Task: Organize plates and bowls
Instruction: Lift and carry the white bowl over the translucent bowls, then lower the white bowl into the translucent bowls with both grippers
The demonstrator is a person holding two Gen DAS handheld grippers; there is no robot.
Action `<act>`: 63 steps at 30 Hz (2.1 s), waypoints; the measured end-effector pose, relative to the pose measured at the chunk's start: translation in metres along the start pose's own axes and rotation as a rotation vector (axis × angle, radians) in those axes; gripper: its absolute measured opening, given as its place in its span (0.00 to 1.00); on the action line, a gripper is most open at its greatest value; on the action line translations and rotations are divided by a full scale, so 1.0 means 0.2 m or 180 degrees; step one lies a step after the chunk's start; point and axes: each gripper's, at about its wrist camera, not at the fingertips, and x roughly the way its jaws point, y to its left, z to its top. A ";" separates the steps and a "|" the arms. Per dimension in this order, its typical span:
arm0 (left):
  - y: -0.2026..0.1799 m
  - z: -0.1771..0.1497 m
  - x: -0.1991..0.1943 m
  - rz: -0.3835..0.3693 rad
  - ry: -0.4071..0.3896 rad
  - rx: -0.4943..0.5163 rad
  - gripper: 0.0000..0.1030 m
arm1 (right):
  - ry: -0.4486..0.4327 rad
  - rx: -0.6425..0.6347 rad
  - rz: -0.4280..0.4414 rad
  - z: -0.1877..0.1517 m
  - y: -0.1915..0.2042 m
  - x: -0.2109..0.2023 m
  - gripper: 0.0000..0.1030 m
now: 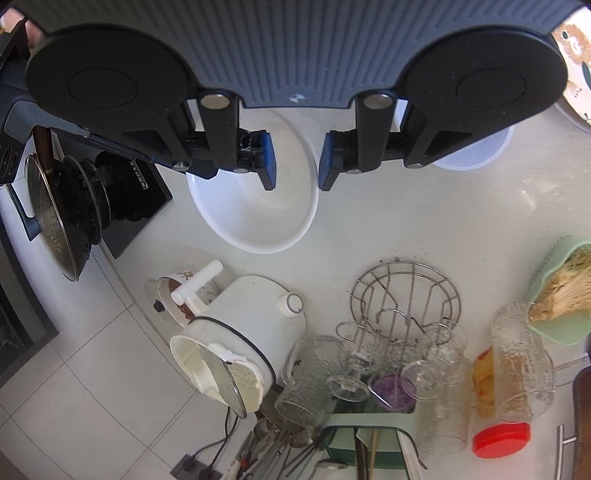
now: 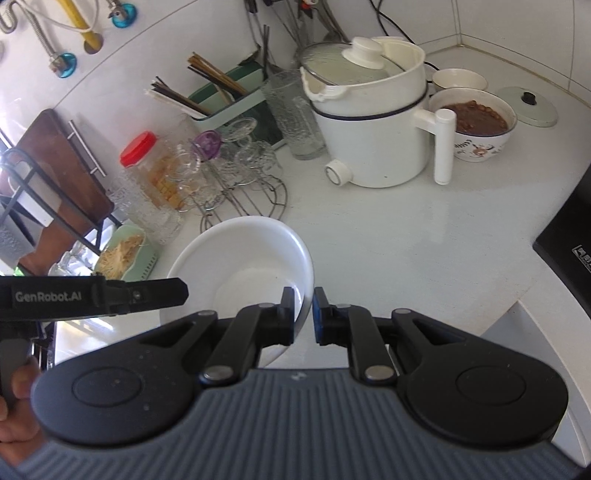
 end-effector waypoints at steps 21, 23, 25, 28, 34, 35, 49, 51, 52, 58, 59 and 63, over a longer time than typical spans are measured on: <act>0.34 -0.05 -0.24 0.0129 -0.0226 -0.0259 0.26 | 0.0094 -0.0339 0.0227 -0.01 0.35 0.12 0.13; 0.39 -0.06 -0.26 0.0153 -0.0237 -0.0333 0.27 | 0.0117 -0.0369 0.0270 -0.02 0.38 0.14 0.13; 0.44 -0.08 -0.27 0.0169 -0.0238 -0.0380 0.26 | 0.0139 -0.0388 0.0318 -0.04 0.40 0.16 0.13; 0.49 -0.09 -0.27 0.0205 -0.0203 -0.0414 0.26 | 0.0222 -0.0375 0.0370 -0.06 0.43 0.20 0.13; 0.56 -0.14 -0.26 0.0265 -0.0177 -0.0453 0.26 | 0.0347 -0.0488 0.0401 -0.09 0.48 0.27 0.14; 0.57 -0.15 -0.25 0.0285 -0.0164 -0.0456 0.26 | 0.0368 -0.0526 0.0396 -0.10 0.48 0.29 0.14; 0.68 -0.29 -0.22 0.0446 0.0017 -0.0598 0.27 | 0.0785 -0.0955 0.0449 -0.22 0.55 0.43 0.15; 0.69 -0.30 -0.21 0.0469 0.0043 -0.0606 0.27 | 0.0797 -0.1009 0.0442 -0.24 0.56 0.43 0.15; 0.70 -0.30 -0.21 0.0483 0.0059 -0.0614 0.27 | 0.0805 -0.1030 0.0438 -0.24 0.57 0.44 0.15; 0.74 -0.31 -0.19 0.0509 0.0121 -0.0654 0.27 | 0.0869 -0.1065 0.0408 -0.27 0.60 0.46 0.16; 0.75 -0.31 -0.19 0.0511 0.0132 -0.0665 0.27 | 0.0866 -0.1052 0.0403 -0.28 0.60 0.46 0.16; 0.77 -0.31 -0.19 0.0548 0.0133 -0.0737 0.33 | 0.0852 -0.1000 0.0401 -0.27 0.59 0.46 0.20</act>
